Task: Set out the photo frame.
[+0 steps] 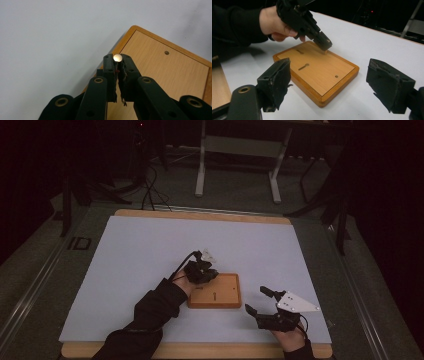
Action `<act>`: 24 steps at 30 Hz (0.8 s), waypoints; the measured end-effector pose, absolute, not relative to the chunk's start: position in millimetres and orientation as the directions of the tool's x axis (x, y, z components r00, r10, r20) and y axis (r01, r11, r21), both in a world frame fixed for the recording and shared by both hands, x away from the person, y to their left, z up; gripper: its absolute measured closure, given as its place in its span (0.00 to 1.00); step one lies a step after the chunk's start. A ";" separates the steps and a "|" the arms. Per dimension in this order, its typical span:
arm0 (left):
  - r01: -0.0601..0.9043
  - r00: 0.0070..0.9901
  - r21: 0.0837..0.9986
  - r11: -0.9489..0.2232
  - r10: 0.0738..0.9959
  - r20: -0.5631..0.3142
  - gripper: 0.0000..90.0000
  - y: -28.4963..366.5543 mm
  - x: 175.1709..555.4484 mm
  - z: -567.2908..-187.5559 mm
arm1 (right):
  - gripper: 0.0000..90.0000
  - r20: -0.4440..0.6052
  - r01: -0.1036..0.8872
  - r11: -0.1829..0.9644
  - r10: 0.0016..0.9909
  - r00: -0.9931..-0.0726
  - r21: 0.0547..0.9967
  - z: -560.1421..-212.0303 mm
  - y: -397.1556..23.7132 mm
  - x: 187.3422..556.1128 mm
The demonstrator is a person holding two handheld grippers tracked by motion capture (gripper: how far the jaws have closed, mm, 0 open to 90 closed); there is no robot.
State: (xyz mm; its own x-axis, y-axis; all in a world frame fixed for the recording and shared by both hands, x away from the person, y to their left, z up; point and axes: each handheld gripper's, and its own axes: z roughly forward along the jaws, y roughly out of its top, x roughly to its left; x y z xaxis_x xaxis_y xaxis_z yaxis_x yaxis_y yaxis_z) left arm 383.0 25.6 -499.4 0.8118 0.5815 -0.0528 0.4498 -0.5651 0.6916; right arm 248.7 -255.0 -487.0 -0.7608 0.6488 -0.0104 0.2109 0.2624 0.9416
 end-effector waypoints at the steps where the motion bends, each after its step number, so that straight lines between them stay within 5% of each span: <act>1: 0.461 0.814 0.684 -0.565 0.577 -0.071 0.94 26.9 385.6 -498.8 | 0.21 -0.006 0.214 0.262 0.647 -0.763 0.941 -486.8 -255.0 248.7; 12: 0.486 0.830 0.655 -0.579 0.541 -0.138 0.94 30.3 397.2 -496.4 | 0.22 -0.041 0.184 0.307 0.602 -0.797 0.934 -482.3 -256.2 253.6; 24: 0.496 0.844 0.616 -0.612 0.508 -0.174 0.95 30.5 407.0 -493.1 | 0.27 -0.292 0.034 0.570 0.471 -0.833 0.821 -488.5 -238.9 254.1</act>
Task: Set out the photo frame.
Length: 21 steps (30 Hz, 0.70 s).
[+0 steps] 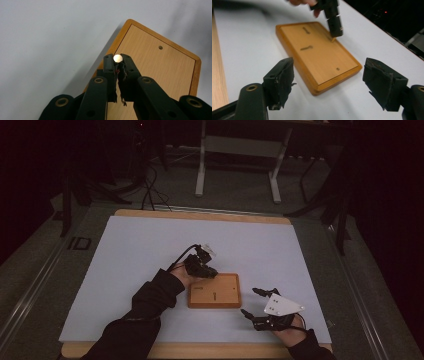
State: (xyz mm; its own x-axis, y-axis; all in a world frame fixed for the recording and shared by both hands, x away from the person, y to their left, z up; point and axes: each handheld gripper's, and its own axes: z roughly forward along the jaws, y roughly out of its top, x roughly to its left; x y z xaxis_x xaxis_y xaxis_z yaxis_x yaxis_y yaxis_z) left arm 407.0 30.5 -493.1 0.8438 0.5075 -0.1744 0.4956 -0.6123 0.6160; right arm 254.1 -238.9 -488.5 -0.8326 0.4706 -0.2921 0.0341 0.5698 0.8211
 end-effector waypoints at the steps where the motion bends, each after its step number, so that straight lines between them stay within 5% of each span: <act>1: 0.491 0.847 0.613 -0.619 0.505 -0.169 0.95 29.8 407.2 -492.6 | 0.27 -0.301 0.027 0.580 0.461 -0.835 0.814 -489.9 -237.1 253.5; 21: 0.519 0.849 0.586 -0.622 0.457 -0.267 0.95 35.3 425.6 -493.4 | 0.26 -0.439 -0.051 0.707 0.380 -0.815 0.706 -501.4 -226.6 252.0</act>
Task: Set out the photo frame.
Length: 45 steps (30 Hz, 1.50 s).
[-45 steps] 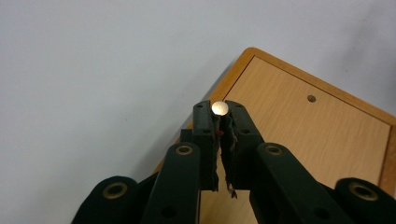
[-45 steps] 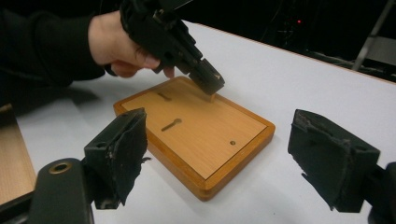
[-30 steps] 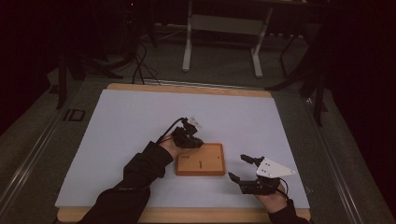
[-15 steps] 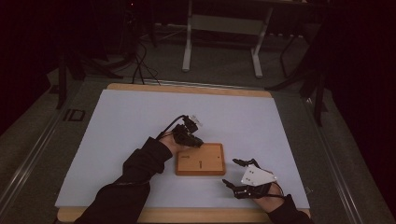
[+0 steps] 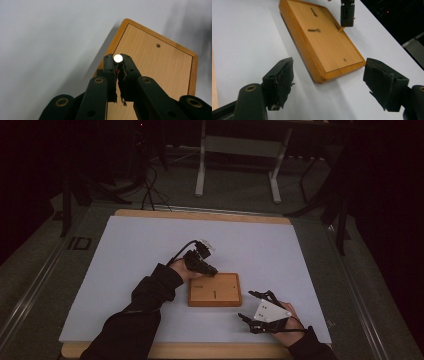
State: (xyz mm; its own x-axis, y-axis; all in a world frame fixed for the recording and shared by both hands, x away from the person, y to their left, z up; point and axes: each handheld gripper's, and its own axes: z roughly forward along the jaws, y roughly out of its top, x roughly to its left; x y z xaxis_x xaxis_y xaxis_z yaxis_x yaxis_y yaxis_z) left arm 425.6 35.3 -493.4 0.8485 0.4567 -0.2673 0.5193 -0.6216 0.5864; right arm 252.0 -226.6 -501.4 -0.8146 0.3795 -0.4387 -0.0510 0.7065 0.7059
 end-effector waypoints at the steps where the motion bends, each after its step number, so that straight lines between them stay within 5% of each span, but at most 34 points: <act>1: 0.517 0.850 0.585 -0.625 0.453 -0.268 0.95 35.5 426.1 -493.3 | 0.26 -0.439 -0.051 0.707 0.380 -0.815 0.706 -501.4 -226.6 252.0; 10: 0.546 0.834 0.581 -0.603 0.457 -0.309 0.95 37.3 430.5 -494.9 | 0.28 -0.642 -0.172 0.844 0.237 -0.730 0.507 -519.6 -208.8 248.0; 15: 0.551 0.831 0.577 -0.603 0.457 -0.316 0.95 37.3 432.2 -494.9 | 0.37 -0.766 -0.260 0.897 0.123 -0.631 0.357 -529.7 -199.4 246.2; 36: 0.544 0.836 0.572 -0.613 0.455 -0.307 0.95 36.2 431.6 -494.3 | 0.73 -0.908 -0.410 0.911 -0.132 -0.397 0.047 -558.6 -187.3 243.3; 45: 0.549 0.833 0.566 -0.614 0.453 -0.316 0.94 35.9 433.0 -494.2 | 0.75 -0.926 -0.421 0.907 -0.157 -0.344 0.003 -561.6 -187.0 241.2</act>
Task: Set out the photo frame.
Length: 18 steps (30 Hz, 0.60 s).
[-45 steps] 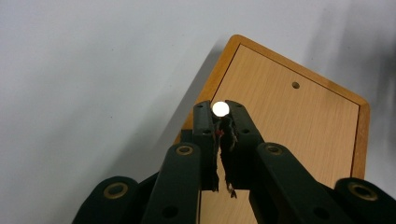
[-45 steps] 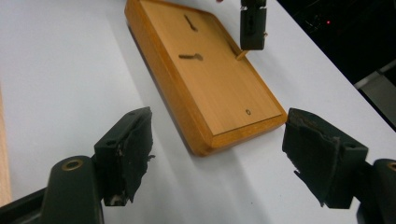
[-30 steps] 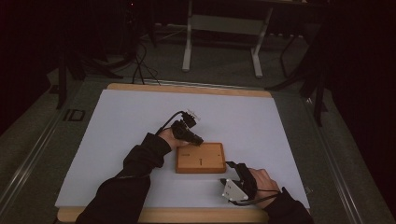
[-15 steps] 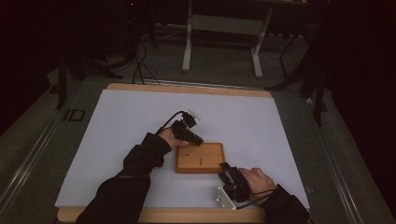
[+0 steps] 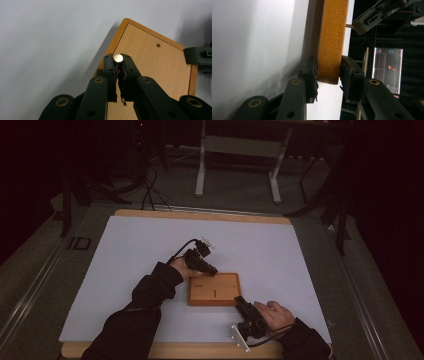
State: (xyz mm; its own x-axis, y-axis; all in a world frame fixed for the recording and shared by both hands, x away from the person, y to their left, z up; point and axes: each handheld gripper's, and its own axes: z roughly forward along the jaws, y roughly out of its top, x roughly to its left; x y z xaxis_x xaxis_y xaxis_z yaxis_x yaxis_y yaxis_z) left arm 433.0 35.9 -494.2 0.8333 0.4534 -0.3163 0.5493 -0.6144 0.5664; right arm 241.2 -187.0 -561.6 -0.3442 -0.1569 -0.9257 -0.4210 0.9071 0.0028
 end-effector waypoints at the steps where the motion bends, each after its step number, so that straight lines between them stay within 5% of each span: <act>1: 0.555 0.830 0.563 -0.612 0.456 -0.321 0.94 36.0 433.6 -494.1 | 0.75 -0.927 -0.420 0.908 -0.153 -0.342 0.005 -561.4 -187.0 241.1; 9: 0.572 0.817 0.556 -0.603 0.480 -0.319 0.87 37.3 436.4 -495.4 | 0.76 -0.927 -0.415 0.910 -0.135 -0.349 0.023 -556.1 -187.6 241.7; 12: 0.561 0.822 0.583 -0.587 0.475 -0.314 0.49 41.6 434.1 -492.5 | 0.76 -0.923 -0.419 0.908 -0.138 -0.358 0.027 -554.2 -188.0 242.6; 13: 0.543 0.834 0.609 -0.578 0.457 -0.311 0.49 45.0 431.3 -489.0 | 0.76 -0.923 -0.419 0.908 -0.138 -0.358 0.027 -554.2 -188.0 242.6; 16: 0.494 0.856 0.674 -0.549 0.443 -0.266 0.20 52.8 419.8 -476.4 | 0.76 -0.916 -0.422 0.906 -0.139 -0.377 0.036 -548.8 -188.4 245.2; 18: 0.443 0.873 0.700 -0.560 0.446 -0.196 0.17 56.0 410.3 -469.2 | 0.76 -0.910 -0.421 0.906 -0.136 -0.391 0.045 -546.1 -188.5 246.2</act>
State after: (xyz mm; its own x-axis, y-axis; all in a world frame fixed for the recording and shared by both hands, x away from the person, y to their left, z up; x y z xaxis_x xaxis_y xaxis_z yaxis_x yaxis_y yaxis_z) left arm 410.3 56.0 -469.2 0.8732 0.4463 -0.1960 0.4433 -0.5599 0.7000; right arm 246.2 -188.5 -546.1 -0.3913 -0.1362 -0.9101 -0.4212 0.9058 0.0455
